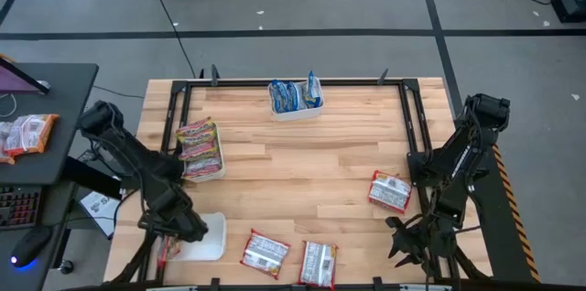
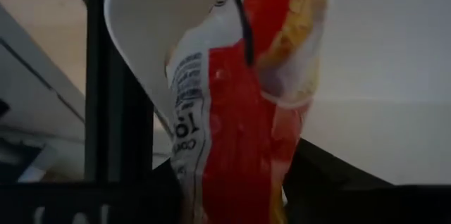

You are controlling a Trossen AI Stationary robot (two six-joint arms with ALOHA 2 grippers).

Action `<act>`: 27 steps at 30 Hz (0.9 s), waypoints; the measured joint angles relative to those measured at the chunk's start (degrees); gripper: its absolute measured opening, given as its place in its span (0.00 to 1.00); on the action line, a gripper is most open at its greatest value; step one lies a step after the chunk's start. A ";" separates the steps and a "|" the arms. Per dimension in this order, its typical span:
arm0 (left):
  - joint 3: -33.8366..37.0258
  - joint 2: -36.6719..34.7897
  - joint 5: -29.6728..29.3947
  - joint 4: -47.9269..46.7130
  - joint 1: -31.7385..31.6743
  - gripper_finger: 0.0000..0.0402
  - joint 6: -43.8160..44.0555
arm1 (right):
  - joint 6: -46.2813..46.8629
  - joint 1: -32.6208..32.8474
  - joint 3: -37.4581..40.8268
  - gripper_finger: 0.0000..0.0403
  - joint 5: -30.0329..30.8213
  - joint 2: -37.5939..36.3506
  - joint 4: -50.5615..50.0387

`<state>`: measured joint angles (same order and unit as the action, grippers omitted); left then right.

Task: Sort Maruchan noodles
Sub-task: Put the red noodle pack into the bottom white bin

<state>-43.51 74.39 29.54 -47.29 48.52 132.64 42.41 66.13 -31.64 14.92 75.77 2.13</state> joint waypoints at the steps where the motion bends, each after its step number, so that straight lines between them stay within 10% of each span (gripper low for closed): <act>1: -0.01 0.33 -1.08 -0.58 0.48 0.38 -0.21 | -0.25 0.00 0.00 0.35 0.02 0.00 0.04; 10: -0.09 0.86 -6.16 -0.14 2.39 0.23 -0.79 | -3.80 -3.78 0.00 0.35 -2.81 0.00 0.05; 15: -2.02 -0.71 -1.77 1.67 1.97 0.04 0.69 | -6.01 -6.08 0.00 0.35 -4.04 0.00 0.14; 27: -2.09 -4.31 15.36 9.54 -9.55 0.05 -2.82 | -4.63 -2.50 0.00 0.33 0.69 0.00 -0.05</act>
<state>-45.60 70.08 44.90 -37.75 38.97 129.82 37.78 63.62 -31.64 15.61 75.77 2.09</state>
